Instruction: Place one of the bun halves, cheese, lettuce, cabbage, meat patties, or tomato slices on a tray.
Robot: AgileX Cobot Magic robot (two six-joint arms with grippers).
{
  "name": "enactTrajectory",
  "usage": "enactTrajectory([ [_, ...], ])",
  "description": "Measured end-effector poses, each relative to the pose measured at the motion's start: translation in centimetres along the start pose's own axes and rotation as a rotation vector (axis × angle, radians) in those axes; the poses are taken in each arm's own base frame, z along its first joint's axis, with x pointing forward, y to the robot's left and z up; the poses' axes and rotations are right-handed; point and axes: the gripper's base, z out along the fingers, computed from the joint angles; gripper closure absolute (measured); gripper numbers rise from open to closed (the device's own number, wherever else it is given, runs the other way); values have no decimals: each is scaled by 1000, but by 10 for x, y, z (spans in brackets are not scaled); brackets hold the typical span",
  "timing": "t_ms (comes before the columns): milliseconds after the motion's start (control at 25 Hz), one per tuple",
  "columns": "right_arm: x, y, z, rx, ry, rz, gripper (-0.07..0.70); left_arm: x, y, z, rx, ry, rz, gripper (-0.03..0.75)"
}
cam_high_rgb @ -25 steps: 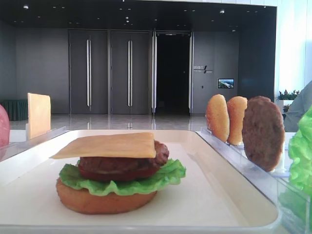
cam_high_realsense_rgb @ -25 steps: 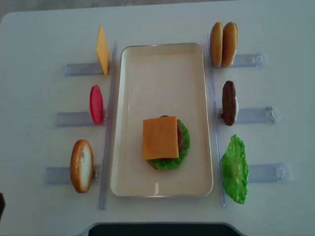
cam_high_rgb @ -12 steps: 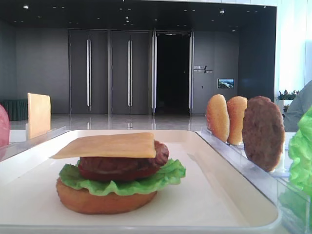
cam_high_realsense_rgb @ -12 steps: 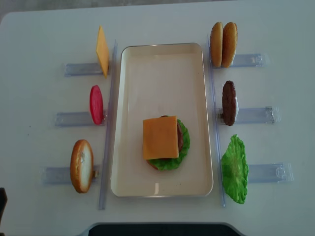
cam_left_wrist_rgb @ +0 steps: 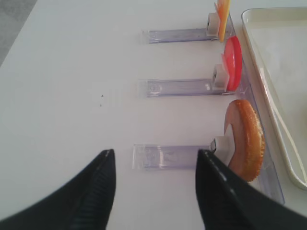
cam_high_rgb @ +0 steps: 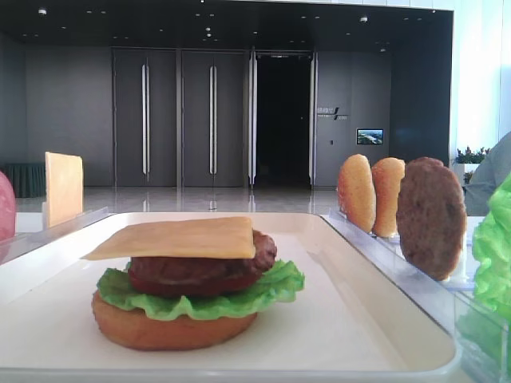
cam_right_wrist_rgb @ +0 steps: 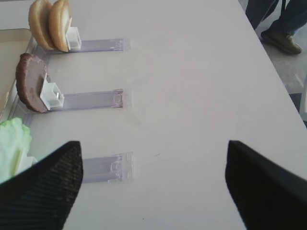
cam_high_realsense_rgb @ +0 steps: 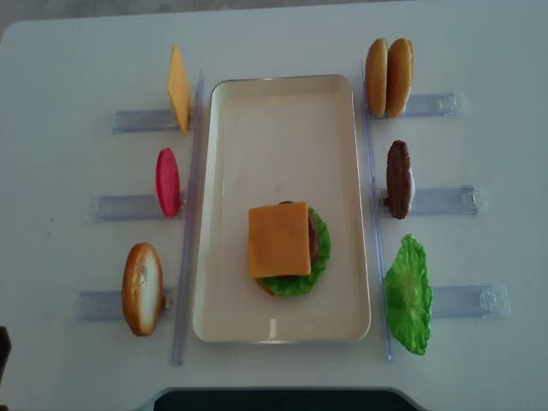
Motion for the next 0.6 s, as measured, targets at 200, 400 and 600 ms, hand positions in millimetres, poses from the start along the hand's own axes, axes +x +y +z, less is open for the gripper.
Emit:
enactTrajectory([
  [200,0,0,0,0,0,0,55,0,0,0,0,0,0,347],
  [400,0,0,0,0,0,0,55,0,0,0,0,0,0,393],
  [600,0,0,0,0,0,0,55,0,0,0,0,0,-7,442],
])
